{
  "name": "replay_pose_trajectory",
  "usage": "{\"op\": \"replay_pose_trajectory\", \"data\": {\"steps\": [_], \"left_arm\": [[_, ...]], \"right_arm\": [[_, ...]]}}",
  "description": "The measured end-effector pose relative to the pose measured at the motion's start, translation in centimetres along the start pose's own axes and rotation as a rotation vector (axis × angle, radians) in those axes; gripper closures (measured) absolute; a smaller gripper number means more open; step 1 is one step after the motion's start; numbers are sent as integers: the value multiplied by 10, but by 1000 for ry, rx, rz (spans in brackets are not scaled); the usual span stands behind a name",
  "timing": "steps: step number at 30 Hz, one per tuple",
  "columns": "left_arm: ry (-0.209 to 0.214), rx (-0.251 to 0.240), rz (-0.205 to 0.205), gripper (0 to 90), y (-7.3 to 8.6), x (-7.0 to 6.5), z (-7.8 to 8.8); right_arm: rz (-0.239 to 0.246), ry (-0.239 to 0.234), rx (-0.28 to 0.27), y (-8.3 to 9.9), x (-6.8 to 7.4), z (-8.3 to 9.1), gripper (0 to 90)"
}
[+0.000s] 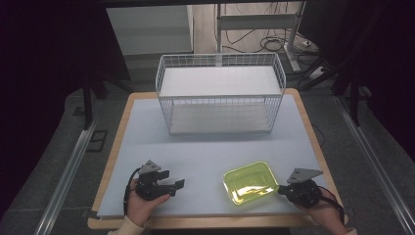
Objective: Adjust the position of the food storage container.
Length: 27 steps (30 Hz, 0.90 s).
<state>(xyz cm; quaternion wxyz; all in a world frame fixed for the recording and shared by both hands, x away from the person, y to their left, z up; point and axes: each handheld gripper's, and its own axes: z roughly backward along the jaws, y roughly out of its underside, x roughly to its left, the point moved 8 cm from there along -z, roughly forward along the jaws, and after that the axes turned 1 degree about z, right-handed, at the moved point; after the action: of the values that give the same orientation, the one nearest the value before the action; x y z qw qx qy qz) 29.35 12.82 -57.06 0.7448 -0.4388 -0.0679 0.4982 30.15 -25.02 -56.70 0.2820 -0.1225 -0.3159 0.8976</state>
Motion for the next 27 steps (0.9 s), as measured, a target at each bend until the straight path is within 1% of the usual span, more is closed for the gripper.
{"op": "replay_pose_trajectory", "data": {"steps": [9, 12, 13, 14, 16, 18, 21, 22, 23, 24, 25, 27], "left_arm": [[1, 1, 2, 236, 0, 1, 0], [0, 1, 2, 236, 0, 1, 0], [0, 1, 2, 236, 0, 1, 0], [0, 1, 2, 236, 0, 1, 0], [1, 1, 1, 236, 0, 0, 0], [1, 0, 2, 236, 0, 1, 0], [1, 1, 2, 235, 0, 1, 0], [1, 1, 2, 235, 0, 1, 0], [0, 2, 2, 235, 0, 1, 0], [0, 1, 2, 235, 0, 1, 0], [0, 1, 2, 235, 0, 1, 0], [2, 2, 2, 235, 0, 0, -1]], "right_arm": [[18, 3, 14, 1, 9, 0, 900], [37, -13, 15, -1, 19, 0, 900], [37, -13, 15, -1, 19, 0, 900], [43, -18, 12, -2, 22, 0, 900], [60, -15, 13, -4, 25, 0, 900], [54, -21, 5, -5, 26, 1, 900], [62, -28, 4, -6, 32, 1, 900], [62, -28, 4, -6, 32, 1, 900], [66, -35, -1, -7, 37, 0, 900], [78, -55, -10, -11, 48, -2, 900], [88, -63, -13, -13, 54, -4, 900], [121, -66, -16, -18, 67, -8, 900]]}}
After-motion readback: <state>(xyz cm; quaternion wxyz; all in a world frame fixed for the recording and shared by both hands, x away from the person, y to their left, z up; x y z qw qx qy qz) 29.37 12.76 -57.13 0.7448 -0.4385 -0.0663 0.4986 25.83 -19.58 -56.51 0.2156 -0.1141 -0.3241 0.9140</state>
